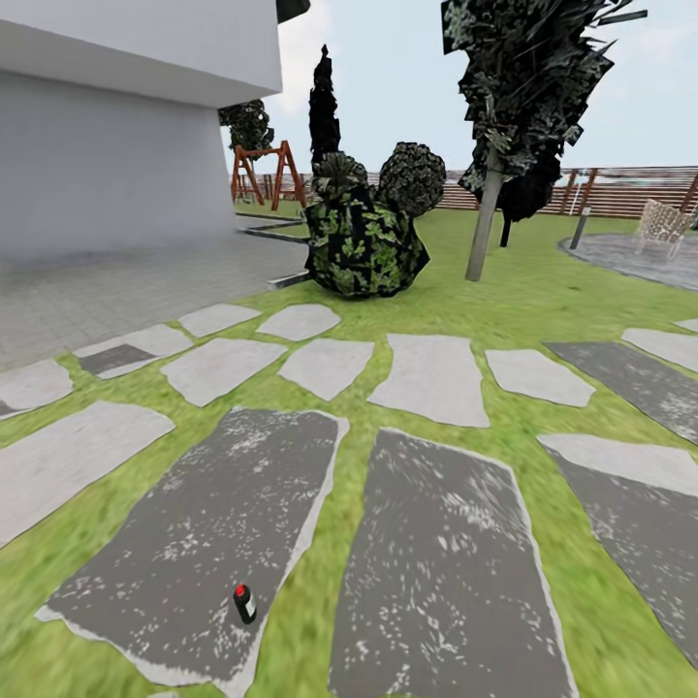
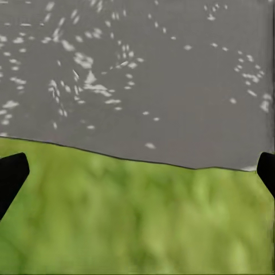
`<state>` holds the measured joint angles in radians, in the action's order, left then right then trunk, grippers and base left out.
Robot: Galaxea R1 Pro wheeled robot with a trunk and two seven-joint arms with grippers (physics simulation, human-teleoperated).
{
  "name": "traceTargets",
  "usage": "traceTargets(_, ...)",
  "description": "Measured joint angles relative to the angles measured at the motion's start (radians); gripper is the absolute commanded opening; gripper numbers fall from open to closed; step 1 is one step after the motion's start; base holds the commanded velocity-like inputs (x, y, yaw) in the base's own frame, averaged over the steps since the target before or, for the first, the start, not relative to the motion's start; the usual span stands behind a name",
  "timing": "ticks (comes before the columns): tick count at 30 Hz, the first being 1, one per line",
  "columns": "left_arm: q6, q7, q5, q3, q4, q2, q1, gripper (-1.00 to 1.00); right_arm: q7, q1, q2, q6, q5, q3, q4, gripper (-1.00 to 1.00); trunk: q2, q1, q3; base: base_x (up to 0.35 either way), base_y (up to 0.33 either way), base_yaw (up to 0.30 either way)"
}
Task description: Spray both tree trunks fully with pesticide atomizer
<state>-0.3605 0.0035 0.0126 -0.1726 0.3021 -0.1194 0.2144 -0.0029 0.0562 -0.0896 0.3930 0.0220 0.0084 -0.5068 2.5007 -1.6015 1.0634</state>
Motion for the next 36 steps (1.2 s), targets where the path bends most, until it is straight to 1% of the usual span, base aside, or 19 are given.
traceTargets(9, -0.005, 0.001, 0.000, -0.002, 0.005, 0.000, 0.000, 1.00, -0.001, 0.000, 0.000, 0.001, 0.001, -0.004, -0.010, 1.00, 0.000, 0.000, 0.000, 0.278, -0.183, 0.000)
traceTargets(14, 0.008, 0.001, -0.004, -0.001, 0.015, -0.001, 0.013, 1.00, -0.002, 0.005, 0.000, 0.001, 0.004, -0.004, -0.025, 1.00, 0.000, 0.000, 0.000, 0.093, -0.041, 0.000)
traceTargets(15, 0.012, 0.001, -0.006, 0.000, 0.026, -0.003, 0.028, 1.00, -0.002, 0.014, 0.000, 0.000, 0.004, -0.004, -0.049, 1.00, 0.000, 0.000, 0.000, 0.024, -0.011, 0.000)
traceTargets(17, 0.036, 0.002, -0.007, 0.001, 0.047, -0.010, 0.087, 1.00, -0.002, 0.042, -0.001, -0.002, 0.006, -0.004, -0.110, 1.00, 0.000, 0.000, 0.000, 0.014, -0.006, 0.000)
traceTargets(18, 0.050, 0.002, -0.007, 0.001, 0.050, -0.012, 0.107, 1.00, -0.002, 0.051, -0.002, -0.003, 0.006, -0.005, -0.125, 1.00, 0.000, 0.000, 0.000, 0.008, -0.003, 0.000)
traceTargets(20, 0.133, 0.001, -0.008, 0.002, 0.059, -0.016, 0.181, 1.00, -0.002, 0.094, -0.002, -0.007, 0.006, -0.005, -0.168, 1.00, 0.000, 0.000, 0.000, 0.004, -0.002, 0.000)
traceTargets(22, 0.205, 0.001, -0.009, 0.004, 0.067, -0.017, 0.240, 1.00, -0.002, 0.159, -0.003, -0.012, 0.006, -0.005, -0.183, 1.00, 0.000, 0.000, 0.000, 0.002, -0.001, 0.000)
traceTargets(24, 0.233, 0.001, -0.008, 0.007, 0.072, -0.016, 0.267, 1.00, -0.002, 0.204, -0.003, -0.024, 0.006, -0.006, -0.187, 1.00, 0.000, 0.000, 0.000, 0.001, 0.000, 0.000)
traceTargets(25, 0.240, 0.001, -0.008, 0.008, 0.073, -0.016, 0.274, 1.00, -0.002, 0.218, -0.004, -0.031, 0.006, -0.006, -0.187, 1.00, 0.000, -0.001, 0.000, 0.000, 0.000, 0.000)
traceTargets(26, 0.250, 0.001, -0.008, 0.010, 0.074, -0.015, 0.290, 1.00, -0.002, 0.245, -0.004, -0.059, 0.005, -0.006, -0.190, 1.00, 0.000, 0.000, 0.000, 0.000, 0.000, 0.000)
traceTargets(28, 0.256, -0.005, -0.007, 0.011, 0.075, -0.017, 0.298, 1.00, -0.001, 0.266, -0.007, -0.102, 0.005, -0.007, -0.194, 1.00, 0.000, -0.001, 0.000, 0.000, 0.000, 0.000)
traceTargets(31, 0.257, -0.008, -0.006, 0.012, 0.076, -0.018, 0.297, 1.00, 0.002, 0.276, -0.010, -0.129, 0.005, -0.007, -0.198, 1.00, 0.000, -0.001, 0.000, 0.000, 0.000, 0.000)
traceTargets(36, 0.258, -0.007, -0.005, 0.015, 0.076, -0.011, 0.295, 1.00, 0.008, 0.280, -0.013, -0.141, 0.005, -0.007, -0.201, 1.00, 0.000, -0.001, 0.000, 0.000, 0.000, 0.000)
